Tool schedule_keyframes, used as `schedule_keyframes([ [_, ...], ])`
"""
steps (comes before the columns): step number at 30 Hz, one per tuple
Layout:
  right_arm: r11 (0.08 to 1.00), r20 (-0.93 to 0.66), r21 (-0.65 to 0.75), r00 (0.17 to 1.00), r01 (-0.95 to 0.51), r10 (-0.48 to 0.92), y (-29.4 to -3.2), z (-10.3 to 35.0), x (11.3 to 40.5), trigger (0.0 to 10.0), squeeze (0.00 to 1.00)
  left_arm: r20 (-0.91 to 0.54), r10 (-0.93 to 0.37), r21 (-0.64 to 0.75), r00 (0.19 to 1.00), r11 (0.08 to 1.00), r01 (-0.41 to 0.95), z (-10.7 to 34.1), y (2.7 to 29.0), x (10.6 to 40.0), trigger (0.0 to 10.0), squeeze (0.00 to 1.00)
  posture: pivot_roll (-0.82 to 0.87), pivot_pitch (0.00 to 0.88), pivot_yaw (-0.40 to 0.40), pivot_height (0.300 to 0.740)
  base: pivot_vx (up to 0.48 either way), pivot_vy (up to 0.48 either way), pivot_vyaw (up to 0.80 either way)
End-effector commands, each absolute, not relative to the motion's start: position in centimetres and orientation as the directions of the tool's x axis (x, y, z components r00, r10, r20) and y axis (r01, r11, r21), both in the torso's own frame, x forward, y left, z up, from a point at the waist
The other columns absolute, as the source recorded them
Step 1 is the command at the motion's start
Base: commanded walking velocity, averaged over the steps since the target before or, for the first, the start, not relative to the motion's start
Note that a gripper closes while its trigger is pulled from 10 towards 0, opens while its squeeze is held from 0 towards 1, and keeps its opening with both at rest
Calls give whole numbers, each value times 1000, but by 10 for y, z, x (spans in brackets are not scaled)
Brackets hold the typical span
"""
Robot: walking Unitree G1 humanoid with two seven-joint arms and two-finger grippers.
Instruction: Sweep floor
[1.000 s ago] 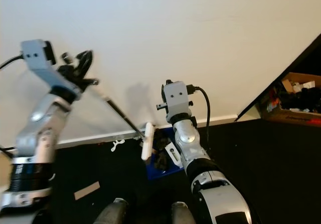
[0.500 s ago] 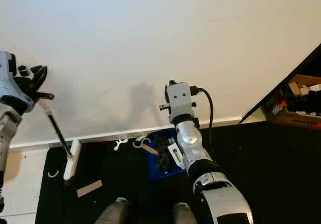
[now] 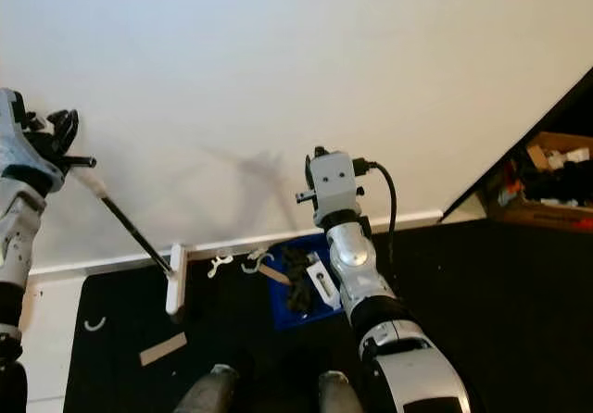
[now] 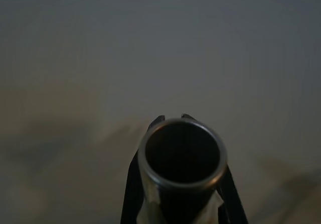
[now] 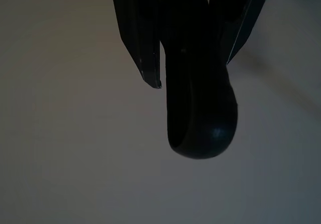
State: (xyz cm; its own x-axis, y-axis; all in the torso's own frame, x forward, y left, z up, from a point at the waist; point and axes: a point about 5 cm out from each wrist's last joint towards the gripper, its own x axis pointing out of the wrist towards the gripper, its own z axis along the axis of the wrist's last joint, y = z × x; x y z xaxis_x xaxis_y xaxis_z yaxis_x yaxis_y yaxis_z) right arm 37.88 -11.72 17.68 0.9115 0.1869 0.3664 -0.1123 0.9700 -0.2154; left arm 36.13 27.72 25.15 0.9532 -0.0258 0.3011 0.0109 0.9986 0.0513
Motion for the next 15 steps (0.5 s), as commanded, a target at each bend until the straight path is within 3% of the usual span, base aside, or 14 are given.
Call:
schedule_keyframes([
  [1,972,347,-203,920,-117,183,-119,166,374,10000,0,326,-19,69,945,998,-4,251,279,361,10000,0,80,453,72,740,0,0,0],
  [15,972,375,-210,909,-106,180,-125,174,373,10000,0,301,124,61,945,987,-149,242,300,372,10000,0,34,498,49,740,0,0,0],
])
